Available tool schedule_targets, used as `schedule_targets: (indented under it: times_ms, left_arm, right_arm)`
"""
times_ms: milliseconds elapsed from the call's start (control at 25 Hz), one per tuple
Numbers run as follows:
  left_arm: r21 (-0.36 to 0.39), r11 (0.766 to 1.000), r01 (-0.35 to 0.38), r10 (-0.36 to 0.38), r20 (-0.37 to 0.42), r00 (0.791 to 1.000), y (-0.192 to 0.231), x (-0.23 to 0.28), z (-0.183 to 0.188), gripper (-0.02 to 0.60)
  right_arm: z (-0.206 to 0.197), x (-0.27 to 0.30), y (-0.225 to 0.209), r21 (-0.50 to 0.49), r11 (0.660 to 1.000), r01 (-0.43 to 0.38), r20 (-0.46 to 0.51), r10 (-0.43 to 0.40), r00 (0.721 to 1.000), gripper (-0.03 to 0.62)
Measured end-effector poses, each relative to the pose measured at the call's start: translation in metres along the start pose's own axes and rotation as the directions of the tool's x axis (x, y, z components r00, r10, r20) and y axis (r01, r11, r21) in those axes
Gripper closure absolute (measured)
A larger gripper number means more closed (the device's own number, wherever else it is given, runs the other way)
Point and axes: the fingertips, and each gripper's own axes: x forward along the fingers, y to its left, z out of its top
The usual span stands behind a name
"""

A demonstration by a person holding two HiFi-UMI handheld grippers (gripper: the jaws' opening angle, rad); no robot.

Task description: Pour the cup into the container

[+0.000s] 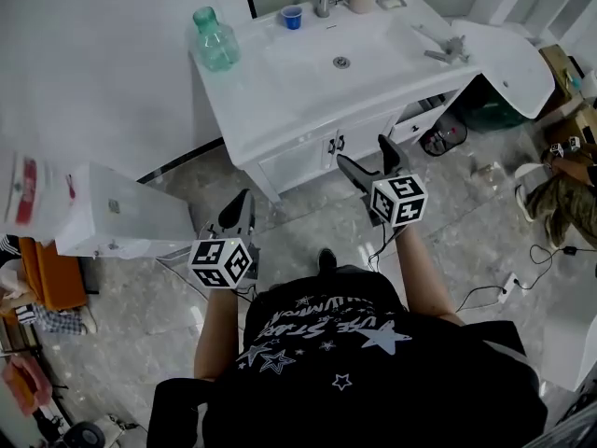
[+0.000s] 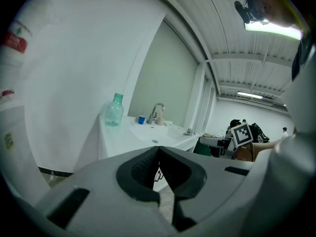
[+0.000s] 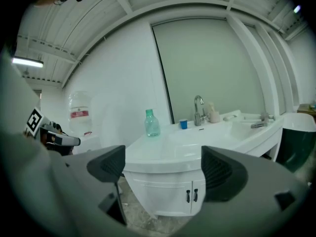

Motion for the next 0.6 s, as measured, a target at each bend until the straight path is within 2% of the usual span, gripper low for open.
schedule_targets:
  times_ms: [200, 600]
  left_arm:
    - [-0.022, 0.997, -0.071, 0.071, 0.003, 0.997, 0.011, 0.017, 0.005, 0.572]
    - [-0.041, 0.992, -0.119, 0.12, 0.013, 0.993, 0.059, 0.055, 0.027, 0.572]
  right_arm:
    - [0.008, 0.026, -0.022, -0.008, 0.999, -0.034, -0.014, 0.034, 0.999, 0.132]
    - [0.017, 0.078, -0.037, 0.004, 0.999, -0.046, -0.032, 0.046, 0.998, 0.138]
